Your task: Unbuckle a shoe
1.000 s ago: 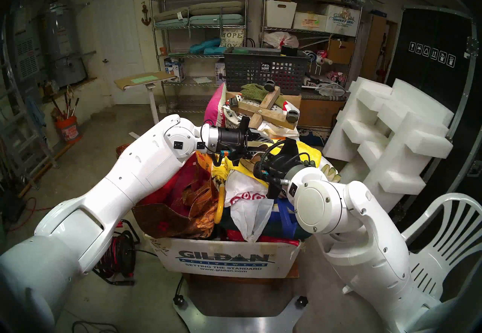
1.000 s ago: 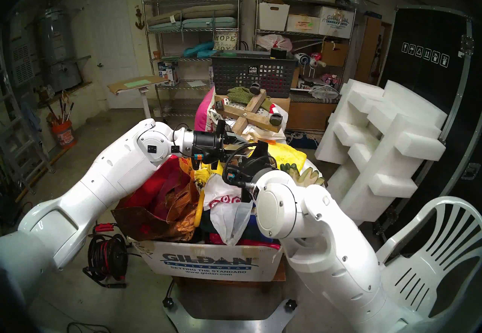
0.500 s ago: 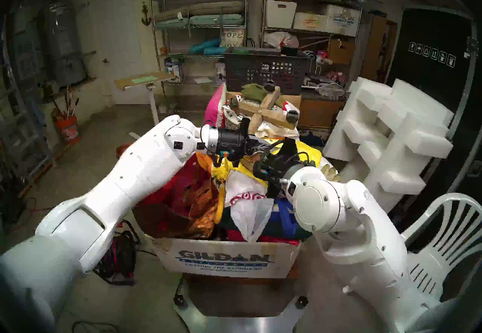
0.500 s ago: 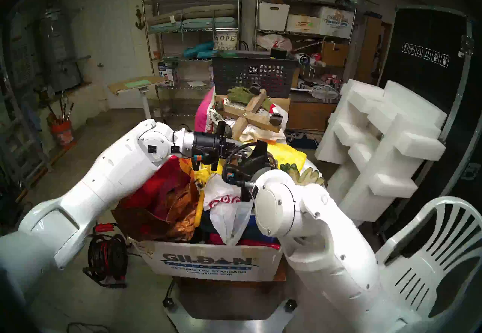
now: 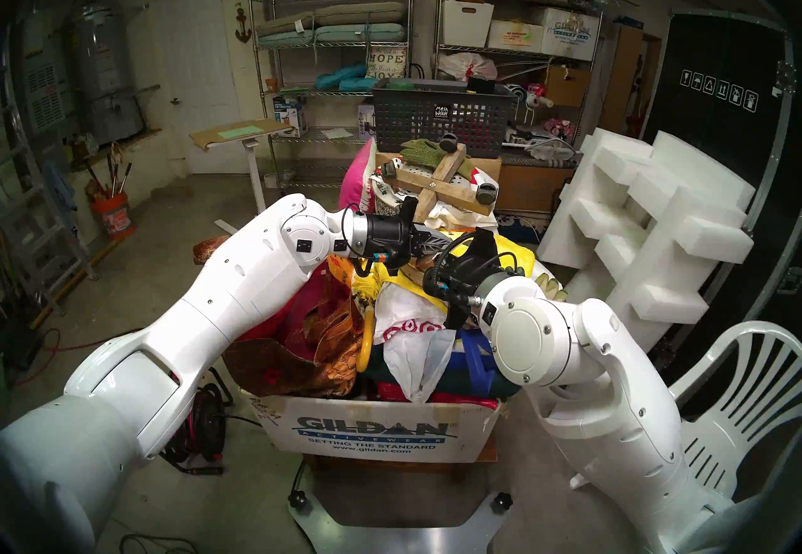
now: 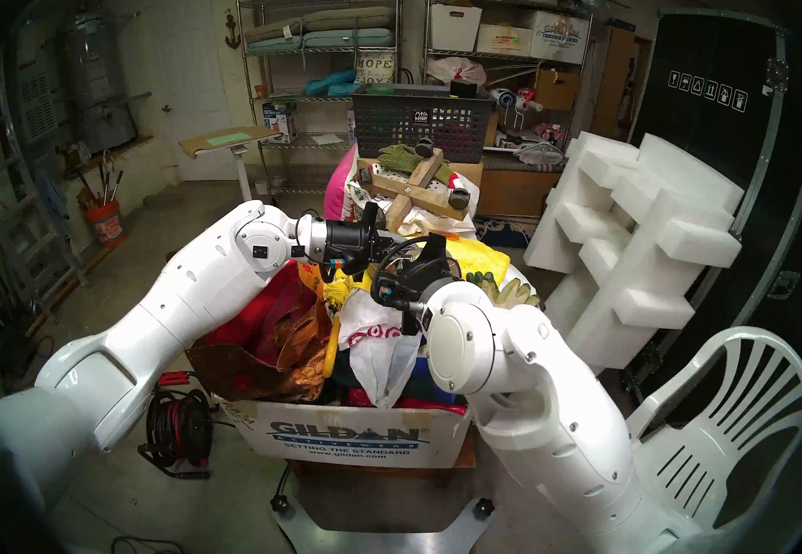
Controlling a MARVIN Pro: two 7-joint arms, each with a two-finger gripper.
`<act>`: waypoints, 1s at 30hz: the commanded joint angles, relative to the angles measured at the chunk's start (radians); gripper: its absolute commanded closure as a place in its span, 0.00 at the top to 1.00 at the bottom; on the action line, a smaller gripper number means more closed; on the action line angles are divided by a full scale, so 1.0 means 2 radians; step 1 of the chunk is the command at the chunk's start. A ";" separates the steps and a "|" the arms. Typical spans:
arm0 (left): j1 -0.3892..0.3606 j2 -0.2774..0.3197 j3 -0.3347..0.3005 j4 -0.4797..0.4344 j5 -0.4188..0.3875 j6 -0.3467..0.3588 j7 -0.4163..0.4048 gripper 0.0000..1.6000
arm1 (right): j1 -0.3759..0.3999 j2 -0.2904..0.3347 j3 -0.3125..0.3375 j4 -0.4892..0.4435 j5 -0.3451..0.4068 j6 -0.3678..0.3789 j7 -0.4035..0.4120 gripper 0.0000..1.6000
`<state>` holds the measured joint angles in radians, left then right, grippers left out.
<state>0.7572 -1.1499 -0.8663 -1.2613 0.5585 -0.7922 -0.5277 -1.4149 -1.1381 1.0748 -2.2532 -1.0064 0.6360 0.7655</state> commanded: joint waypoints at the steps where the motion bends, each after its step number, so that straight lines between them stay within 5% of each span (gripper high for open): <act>1: -0.001 -0.009 -0.012 -0.007 0.014 0.019 0.021 0.00 | -0.009 0.011 0.011 -0.024 0.002 0.000 -0.001 0.00; 30: -0.008 -0.026 -0.019 0.020 0.054 0.034 0.051 0.00 | -0.046 0.036 0.069 -0.041 0.011 0.012 -0.011 0.00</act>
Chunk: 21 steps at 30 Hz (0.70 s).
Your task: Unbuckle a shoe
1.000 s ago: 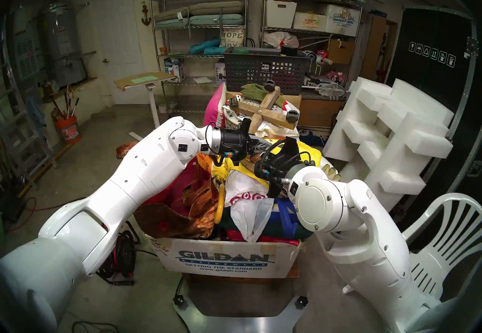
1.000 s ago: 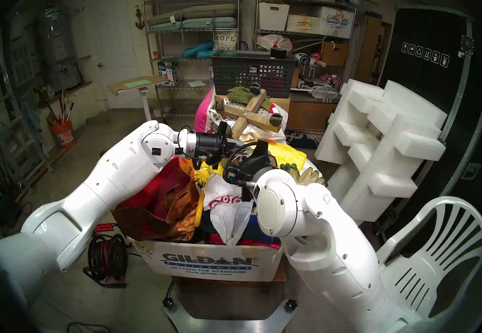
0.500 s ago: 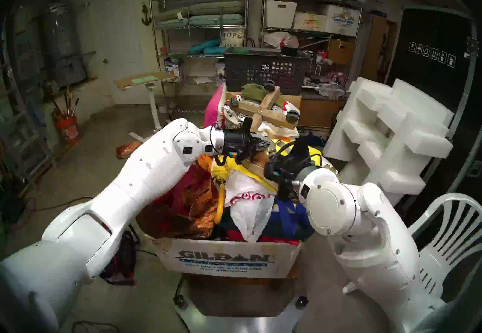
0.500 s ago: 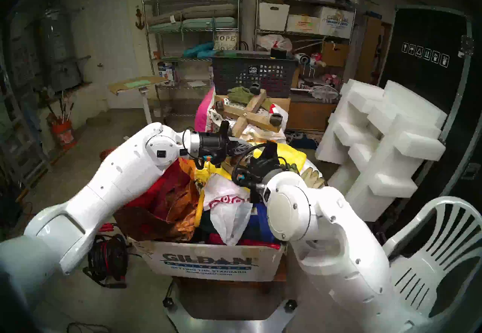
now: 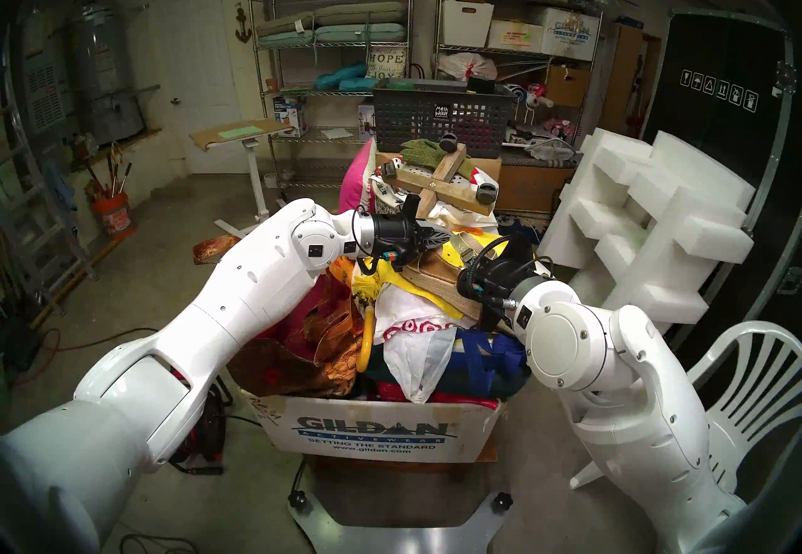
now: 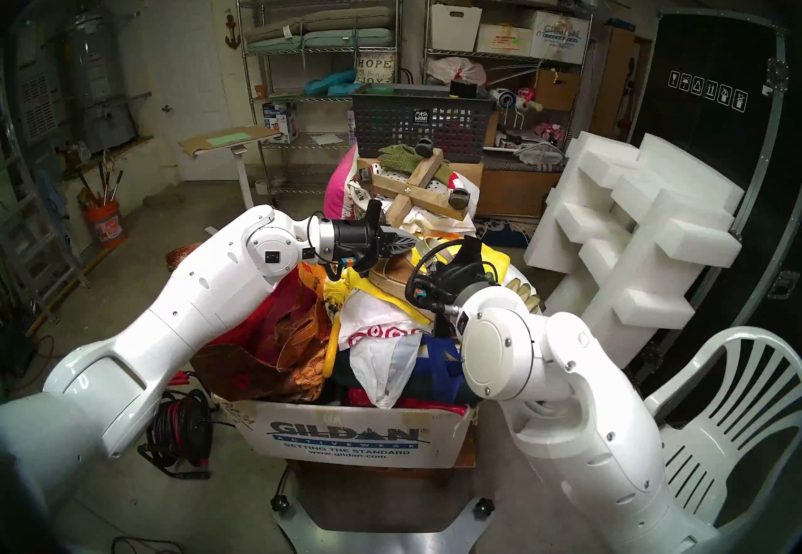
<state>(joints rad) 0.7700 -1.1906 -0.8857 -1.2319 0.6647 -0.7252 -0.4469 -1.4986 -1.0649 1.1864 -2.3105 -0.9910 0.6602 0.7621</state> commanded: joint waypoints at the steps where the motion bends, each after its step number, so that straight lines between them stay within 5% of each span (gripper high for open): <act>1: -0.015 -0.006 -0.010 0.007 0.003 0.000 0.012 0.00 | -0.004 -0.001 0.015 -0.012 0.005 0.000 -0.010 0.00; 21: -0.019 -0.015 -0.016 0.026 0.020 -0.001 0.029 0.00 | -0.004 -0.002 0.030 -0.002 0.018 0.000 -0.023 0.00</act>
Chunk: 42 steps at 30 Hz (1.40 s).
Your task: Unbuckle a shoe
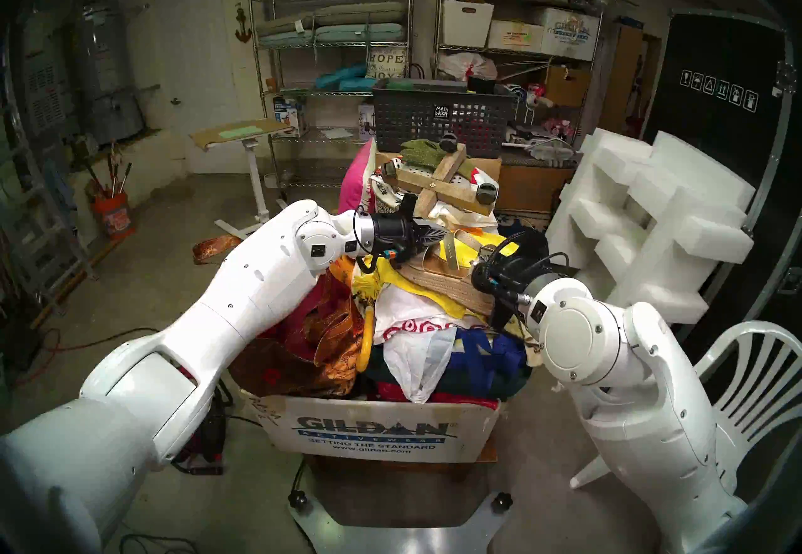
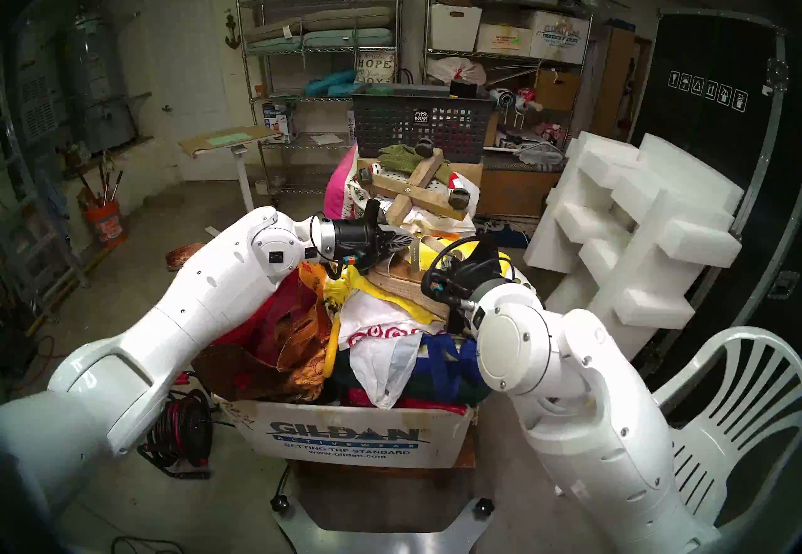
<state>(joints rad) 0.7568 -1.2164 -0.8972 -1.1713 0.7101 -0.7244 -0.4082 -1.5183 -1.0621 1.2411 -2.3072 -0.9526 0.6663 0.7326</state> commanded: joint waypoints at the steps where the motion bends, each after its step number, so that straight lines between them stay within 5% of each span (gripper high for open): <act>1: -0.013 -0.002 -0.011 -0.004 -0.003 -0.001 0.011 0.00 | 0.007 -0.005 0.000 -0.001 -0.001 -0.004 -0.010 0.00; 13: -0.010 0.005 -0.019 -0.015 -0.001 0.006 0.014 0.00 | 0.036 -0.032 -0.044 0.020 -0.010 -0.011 -0.020 0.00; 32: 0.005 0.025 -0.024 -0.041 -0.024 0.008 -0.003 0.00 | 0.053 -0.045 -0.056 0.034 -0.031 0.005 -0.019 0.00; 33: 0.005 0.025 -0.023 -0.041 -0.027 0.007 -0.005 0.02 | 0.054 -0.045 -0.056 0.035 -0.032 0.007 -0.017 0.04; 36: 0.005 0.025 -0.023 -0.043 -0.030 0.008 -0.007 0.27 | 0.054 -0.046 -0.055 0.035 -0.031 0.008 -0.016 0.22; 38: 0.006 0.025 -0.023 -0.043 -0.031 0.008 -0.008 0.44 | 0.054 -0.047 -0.054 0.036 -0.029 0.009 -0.014 0.24; 41: 0.007 0.026 -0.022 -0.046 -0.031 0.010 -0.011 0.46 | 0.055 -0.048 -0.053 0.039 -0.027 0.009 -0.014 0.27; 42: 0.007 0.028 -0.020 -0.049 -0.024 0.009 -0.010 0.55 | 0.056 -0.049 -0.053 0.040 -0.026 0.009 -0.013 0.35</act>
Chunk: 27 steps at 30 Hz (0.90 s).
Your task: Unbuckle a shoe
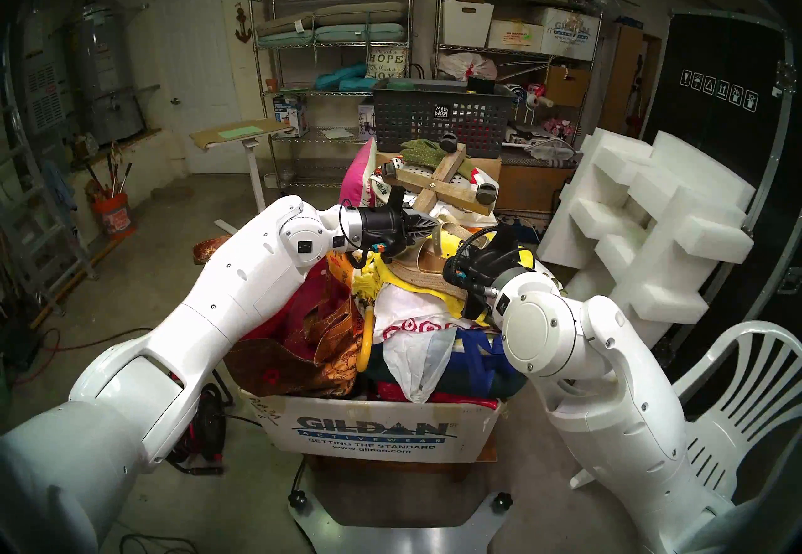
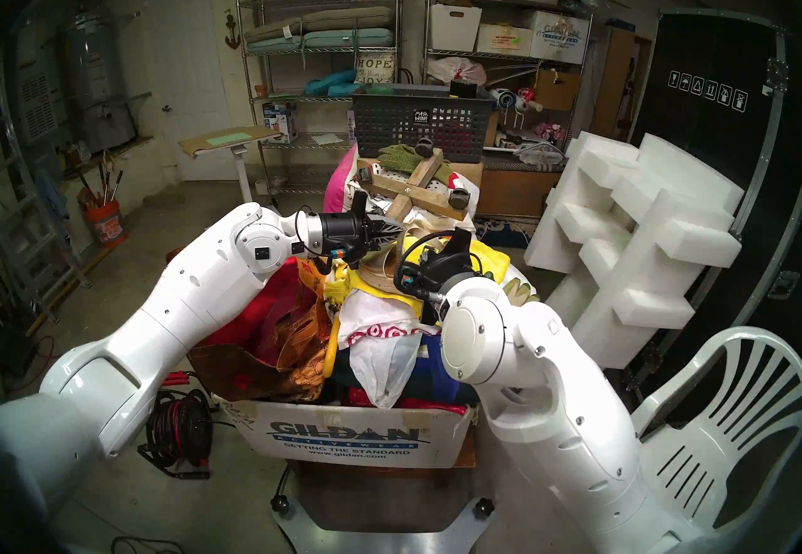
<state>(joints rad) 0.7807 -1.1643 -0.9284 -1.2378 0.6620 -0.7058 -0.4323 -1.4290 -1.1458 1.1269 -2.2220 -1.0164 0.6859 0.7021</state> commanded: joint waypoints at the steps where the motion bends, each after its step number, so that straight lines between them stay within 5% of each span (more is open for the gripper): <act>1: -0.003 0.004 -0.003 -0.019 0.001 -0.001 0.002 0.56 | 0.011 -0.007 0.004 -0.002 0.007 -0.001 0.003 0.35; 13: 0.030 0.031 -0.027 -0.084 -0.025 0.029 0.004 0.54 | 0.012 -0.019 0.018 -0.016 0.029 -0.005 -0.003 0.45; 20: 0.053 0.044 -0.048 -0.132 -0.042 0.060 0.005 0.66 | 0.016 -0.023 0.037 -0.037 0.040 0.000 -0.004 0.47; 27: 0.084 0.056 -0.064 -0.178 -0.064 0.098 -0.001 0.66 | 0.014 -0.023 0.057 -0.042 0.047 0.001 -0.003 0.49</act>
<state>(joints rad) 0.9076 -1.0728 -1.0167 -1.5093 0.5791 -0.5676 -0.4354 -1.4138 -1.1805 1.2079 -2.2724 -0.9321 0.6798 0.7035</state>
